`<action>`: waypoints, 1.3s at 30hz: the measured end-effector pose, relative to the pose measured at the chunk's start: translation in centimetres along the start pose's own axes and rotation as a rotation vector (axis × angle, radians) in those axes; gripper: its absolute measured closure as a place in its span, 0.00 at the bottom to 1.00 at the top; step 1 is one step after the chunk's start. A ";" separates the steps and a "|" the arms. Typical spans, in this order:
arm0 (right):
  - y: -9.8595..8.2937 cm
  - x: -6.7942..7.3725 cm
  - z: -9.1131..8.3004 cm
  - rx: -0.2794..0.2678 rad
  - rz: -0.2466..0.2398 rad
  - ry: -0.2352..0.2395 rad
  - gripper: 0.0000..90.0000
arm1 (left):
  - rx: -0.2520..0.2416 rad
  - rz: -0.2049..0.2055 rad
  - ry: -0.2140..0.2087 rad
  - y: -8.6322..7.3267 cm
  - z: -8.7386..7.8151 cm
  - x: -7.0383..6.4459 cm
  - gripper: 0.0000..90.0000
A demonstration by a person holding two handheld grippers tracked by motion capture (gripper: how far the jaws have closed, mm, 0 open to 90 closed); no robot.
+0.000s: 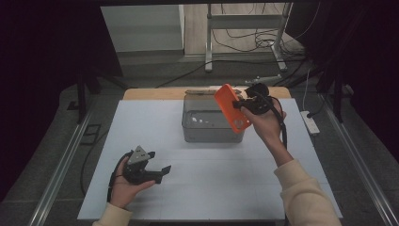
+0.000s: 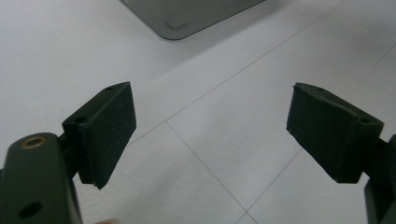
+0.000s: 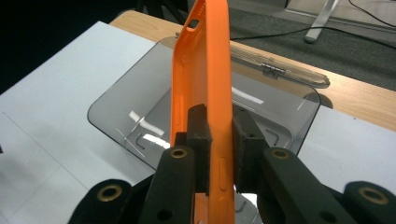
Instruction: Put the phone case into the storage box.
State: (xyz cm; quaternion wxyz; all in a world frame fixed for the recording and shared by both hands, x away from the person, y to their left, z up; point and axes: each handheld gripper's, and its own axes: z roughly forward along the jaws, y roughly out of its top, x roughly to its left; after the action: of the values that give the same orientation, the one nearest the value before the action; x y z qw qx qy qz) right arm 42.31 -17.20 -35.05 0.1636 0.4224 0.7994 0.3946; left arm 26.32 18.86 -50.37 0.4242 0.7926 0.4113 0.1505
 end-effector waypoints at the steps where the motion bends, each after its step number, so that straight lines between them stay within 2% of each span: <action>1: 0.0 0.0 0.1 0.002 -0.002 -0.003 0.89 | 0.000 -0.001 0.000 0.0 0.0 0.0 0.17; 21: 0.9 -0.9 1.5 0.028 0.036 -0.061 0.89 | -0.001 0.000 0.002 0.0 0.1 0.0 0.17; 28: 1.4 -0.7 1.9 0.045 0.035 -0.114 0.89 | 0.000 0.000 0.002 0.0 0.1 0.1 0.17; 39: 1.8 -0.8 2.5 0.065 0.043 -0.148 0.89 | 0.001 0.002 0.002 0.0 0.1 0.1 0.17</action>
State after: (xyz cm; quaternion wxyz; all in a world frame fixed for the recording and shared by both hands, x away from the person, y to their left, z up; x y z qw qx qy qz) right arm 45.21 -16.00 -35.33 0.2003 0.4725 0.7883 0.3395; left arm 26.40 18.86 -50.45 0.4233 0.7930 0.4111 0.1517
